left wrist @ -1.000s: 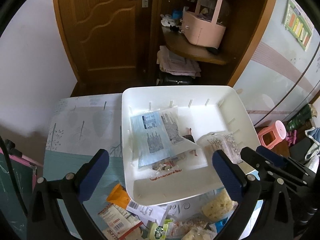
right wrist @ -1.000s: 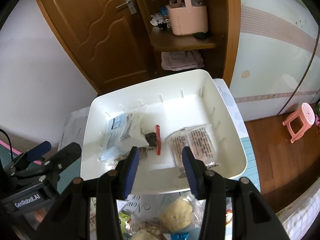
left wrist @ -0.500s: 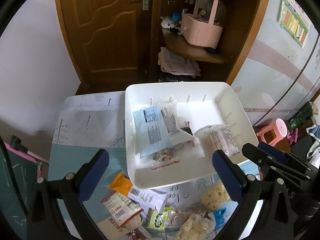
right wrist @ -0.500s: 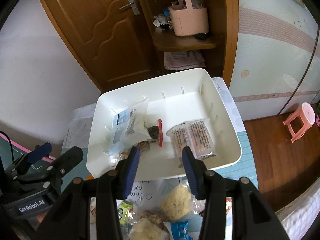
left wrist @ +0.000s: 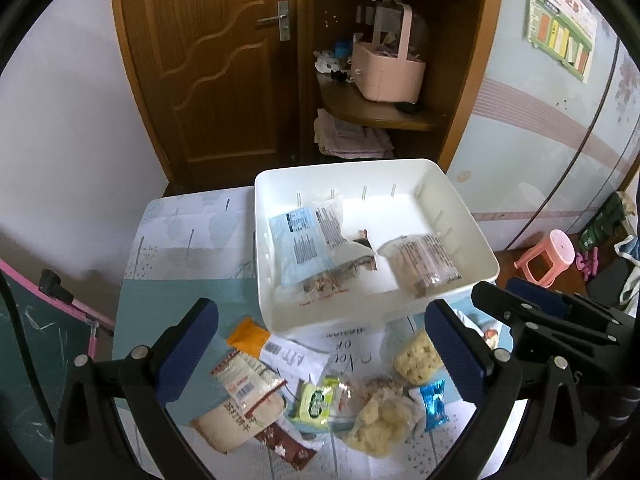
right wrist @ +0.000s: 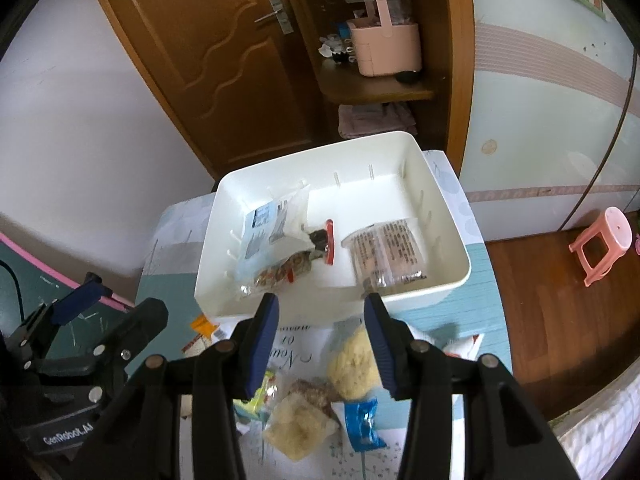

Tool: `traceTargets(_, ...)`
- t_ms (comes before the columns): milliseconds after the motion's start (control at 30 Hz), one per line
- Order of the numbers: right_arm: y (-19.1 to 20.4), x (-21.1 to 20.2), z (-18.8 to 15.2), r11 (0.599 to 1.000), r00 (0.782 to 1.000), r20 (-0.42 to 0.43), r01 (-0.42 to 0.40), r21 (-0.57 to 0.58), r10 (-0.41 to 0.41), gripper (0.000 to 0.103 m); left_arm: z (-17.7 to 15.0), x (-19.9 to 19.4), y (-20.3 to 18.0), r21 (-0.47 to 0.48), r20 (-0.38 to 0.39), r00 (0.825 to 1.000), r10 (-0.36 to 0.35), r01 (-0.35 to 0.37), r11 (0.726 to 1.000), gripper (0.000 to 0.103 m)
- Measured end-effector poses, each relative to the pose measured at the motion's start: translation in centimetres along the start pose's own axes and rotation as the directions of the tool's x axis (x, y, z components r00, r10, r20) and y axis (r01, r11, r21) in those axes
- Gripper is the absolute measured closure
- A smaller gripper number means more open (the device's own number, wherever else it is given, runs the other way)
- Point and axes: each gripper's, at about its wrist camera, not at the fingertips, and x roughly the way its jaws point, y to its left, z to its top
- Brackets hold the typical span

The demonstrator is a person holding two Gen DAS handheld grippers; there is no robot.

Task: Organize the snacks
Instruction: 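Withdraw both tools from the tray toward the remaining snacks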

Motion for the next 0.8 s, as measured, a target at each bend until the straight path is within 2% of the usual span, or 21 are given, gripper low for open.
traceTargets(467, 0.7, -1.1, -4.9, 0.999, 0.999, -0.045, -0.021, -0.04, 0.02, 0.058, -4.6, -3.0, 0.8, 0.004, 0.01, 1.0, 0.024, -0.024, 1.0, 0.0)
traceTargets(633, 0.6, -0.5, -7.0, 0.998, 0.997, -0.081, -0.025, -0.057, 0.02, 0.058, -7.1, -3.0, 2.5, 0.0, -0.014, 0.999, 0.047, -0.047, 0.999, 0.0)
traceTargets(800, -0.1, 0.8, -9.0, 0.998, 0.99, -0.139, -0.024, -0.054, 0.016, 0.058, -9.8, -2.3, 4.3, 0.017, -0.065, 0.993, 0.1, -0.099, 0.995, 0.0)
